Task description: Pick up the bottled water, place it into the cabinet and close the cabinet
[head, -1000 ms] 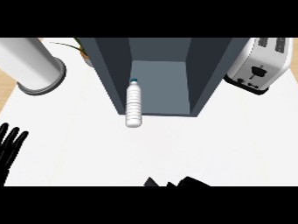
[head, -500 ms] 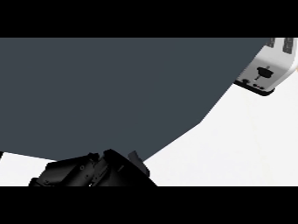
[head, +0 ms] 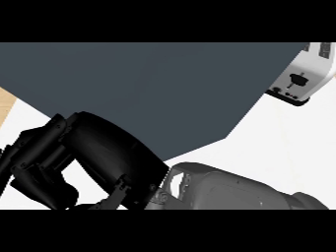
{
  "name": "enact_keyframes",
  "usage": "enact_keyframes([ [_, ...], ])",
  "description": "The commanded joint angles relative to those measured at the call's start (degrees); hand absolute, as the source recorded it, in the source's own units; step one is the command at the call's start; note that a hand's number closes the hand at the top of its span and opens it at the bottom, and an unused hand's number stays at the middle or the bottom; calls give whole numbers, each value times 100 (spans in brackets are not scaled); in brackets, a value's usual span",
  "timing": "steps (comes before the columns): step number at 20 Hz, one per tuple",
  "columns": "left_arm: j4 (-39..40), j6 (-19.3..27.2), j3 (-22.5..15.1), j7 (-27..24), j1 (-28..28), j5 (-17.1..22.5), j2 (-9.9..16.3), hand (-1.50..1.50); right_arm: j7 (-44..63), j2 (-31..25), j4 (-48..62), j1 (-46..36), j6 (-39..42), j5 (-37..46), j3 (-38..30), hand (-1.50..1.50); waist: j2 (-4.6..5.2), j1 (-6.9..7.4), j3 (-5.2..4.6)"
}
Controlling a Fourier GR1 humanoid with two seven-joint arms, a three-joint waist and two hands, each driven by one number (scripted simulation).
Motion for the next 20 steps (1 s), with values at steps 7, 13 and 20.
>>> enact_keyframes([
  [7, -234, -223, 381, 77, 486, -189, -285, -150, -263, -180, 1073, 266, 1816, -644, -964, 150, -27, -162, -7],
  [13, -549, -185, 616, 387, 447, -167, -327, -150, -767, -369, 2122, 52, 2344, -417, -1552, 150, -19, -145, -7],
  [20, -438, -109, 608, 698, 127, -10, -396, -150, -1542, -550, 2821, -15, 1968, 421, -1815, 150, 4, -184, -9],
])
